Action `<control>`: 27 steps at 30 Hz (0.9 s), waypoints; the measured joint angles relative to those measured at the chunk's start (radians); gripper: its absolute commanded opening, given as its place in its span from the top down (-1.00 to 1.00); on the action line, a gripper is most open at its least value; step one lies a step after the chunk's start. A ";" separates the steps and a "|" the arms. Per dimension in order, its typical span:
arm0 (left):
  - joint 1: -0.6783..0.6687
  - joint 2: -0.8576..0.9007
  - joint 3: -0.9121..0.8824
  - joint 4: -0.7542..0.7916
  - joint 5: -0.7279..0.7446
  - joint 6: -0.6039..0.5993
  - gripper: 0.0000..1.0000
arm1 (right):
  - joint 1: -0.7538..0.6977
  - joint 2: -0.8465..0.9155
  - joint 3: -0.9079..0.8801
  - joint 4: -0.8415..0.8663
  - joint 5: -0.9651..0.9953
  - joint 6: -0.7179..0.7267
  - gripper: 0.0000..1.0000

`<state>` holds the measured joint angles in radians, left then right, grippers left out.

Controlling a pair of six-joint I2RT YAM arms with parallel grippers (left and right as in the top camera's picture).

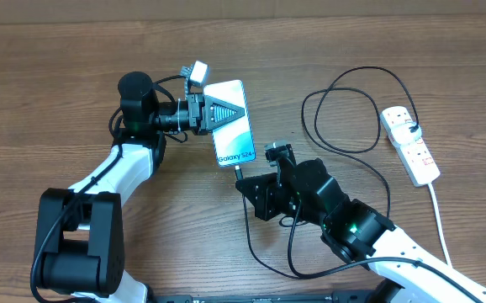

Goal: Plug charger to phone and switch on socket

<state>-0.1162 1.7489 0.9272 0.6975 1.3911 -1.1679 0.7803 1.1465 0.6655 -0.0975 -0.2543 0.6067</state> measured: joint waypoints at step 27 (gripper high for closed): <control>0.000 0.000 0.000 0.000 -0.011 -0.041 0.92 | 0.000 -0.030 0.000 -0.009 0.025 0.021 0.92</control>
<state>-0.1162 1.7489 0.9272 0.6975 1.3796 -1.2091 0.7803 1.1164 0.6655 -0.1066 -0.2291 0.6277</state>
